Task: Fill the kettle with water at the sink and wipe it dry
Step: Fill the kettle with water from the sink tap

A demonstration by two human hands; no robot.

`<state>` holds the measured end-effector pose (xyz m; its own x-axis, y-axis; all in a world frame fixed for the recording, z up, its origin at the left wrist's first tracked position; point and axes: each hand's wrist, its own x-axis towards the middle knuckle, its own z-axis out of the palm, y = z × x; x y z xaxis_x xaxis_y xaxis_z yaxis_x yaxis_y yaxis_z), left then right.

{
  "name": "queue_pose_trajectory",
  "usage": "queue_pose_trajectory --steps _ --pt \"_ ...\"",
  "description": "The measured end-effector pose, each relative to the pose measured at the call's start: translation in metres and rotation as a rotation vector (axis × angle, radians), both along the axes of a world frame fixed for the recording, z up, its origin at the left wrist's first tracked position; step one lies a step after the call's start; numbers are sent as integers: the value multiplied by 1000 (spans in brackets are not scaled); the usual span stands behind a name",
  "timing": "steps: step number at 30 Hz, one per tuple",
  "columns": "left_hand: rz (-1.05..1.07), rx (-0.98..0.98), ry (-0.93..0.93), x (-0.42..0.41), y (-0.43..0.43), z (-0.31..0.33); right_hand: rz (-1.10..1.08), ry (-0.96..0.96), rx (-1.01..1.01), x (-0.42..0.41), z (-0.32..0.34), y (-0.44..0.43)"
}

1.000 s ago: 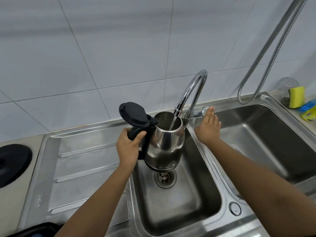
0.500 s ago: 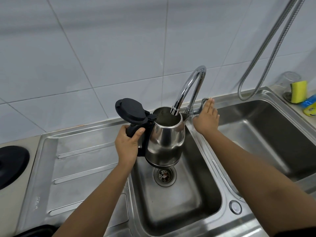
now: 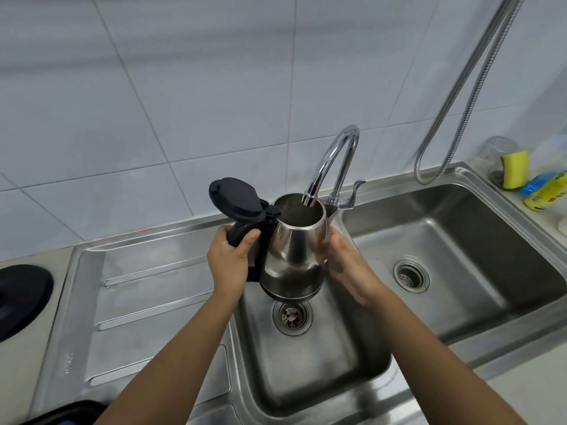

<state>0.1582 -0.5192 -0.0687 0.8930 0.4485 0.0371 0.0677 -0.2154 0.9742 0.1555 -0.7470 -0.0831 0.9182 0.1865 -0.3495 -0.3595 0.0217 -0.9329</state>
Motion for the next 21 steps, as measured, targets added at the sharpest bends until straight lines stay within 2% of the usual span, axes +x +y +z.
queue_pose_trajectory --steps 2,6,14,21 --pt "-7 -11 -4 -3 -1 4 89 -126 -95 -9 -3 5" --pt "-35 1 -19 -9 -1 14 18 -217 -180 -19 -3 15" --pt "-98 -8 2 -45 15 26 -17 -200 -238 -53 4 30" --pt "-34 10 9 -81 38 34 38 -204 -240 -84 22 53"
